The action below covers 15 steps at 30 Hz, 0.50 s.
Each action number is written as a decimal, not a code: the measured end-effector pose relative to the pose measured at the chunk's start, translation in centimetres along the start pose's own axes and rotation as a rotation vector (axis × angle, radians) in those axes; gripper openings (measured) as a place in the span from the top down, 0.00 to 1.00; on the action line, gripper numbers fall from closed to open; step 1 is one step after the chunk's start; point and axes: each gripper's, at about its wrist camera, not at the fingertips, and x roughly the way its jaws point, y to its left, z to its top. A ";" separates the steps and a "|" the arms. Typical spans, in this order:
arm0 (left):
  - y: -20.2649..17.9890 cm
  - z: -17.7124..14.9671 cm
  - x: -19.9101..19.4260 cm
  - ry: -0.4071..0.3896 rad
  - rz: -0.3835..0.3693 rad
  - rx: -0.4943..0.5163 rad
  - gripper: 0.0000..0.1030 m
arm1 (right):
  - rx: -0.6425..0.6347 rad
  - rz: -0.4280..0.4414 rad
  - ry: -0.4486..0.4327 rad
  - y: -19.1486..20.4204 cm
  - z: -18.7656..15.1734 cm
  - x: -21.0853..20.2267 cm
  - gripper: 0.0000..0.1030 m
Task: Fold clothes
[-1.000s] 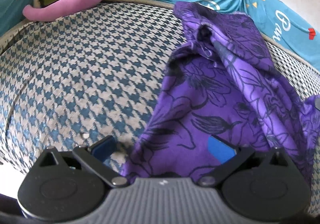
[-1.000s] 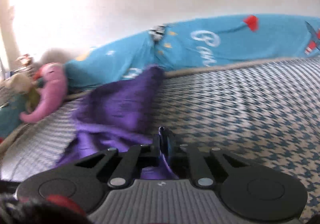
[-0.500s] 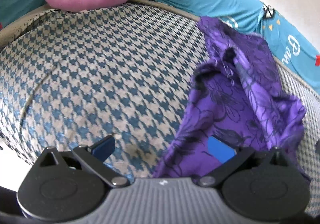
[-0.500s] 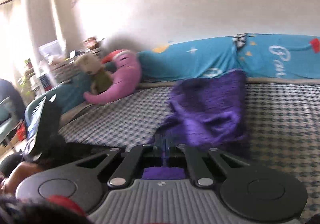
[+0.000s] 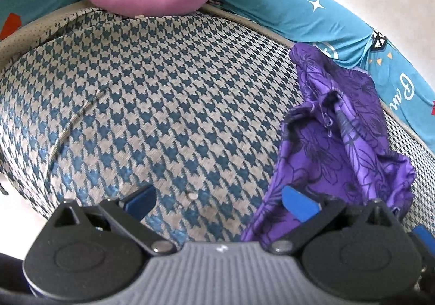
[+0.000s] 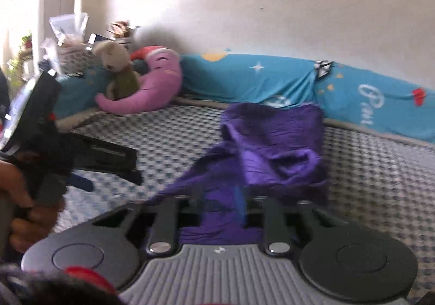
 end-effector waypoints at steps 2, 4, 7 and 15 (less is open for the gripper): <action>-0.2 -0.1 0.0 0.001 -0.006 0.004 0.00 | -0.019 -0.031 0.003 -0.1 -0.2 0.2 0.56; -0.5 -0.2 0.0 0.003 -0.009 0.016 0.00 | -0.038 -0.041 0.016 0.0 -0.4 0.7 0.52; -0.9 -0.4 0.1 0.006 -0.010 0.034 0.00 | -0.082 -0.064 0.022 0.4 -0.6 1.7 0.52; -0.8 -0.5 0.3 0.009 -0.010 0.037 0.00 | -0.149 -0.163 0.047 0.2 -1.2 4.2 0.73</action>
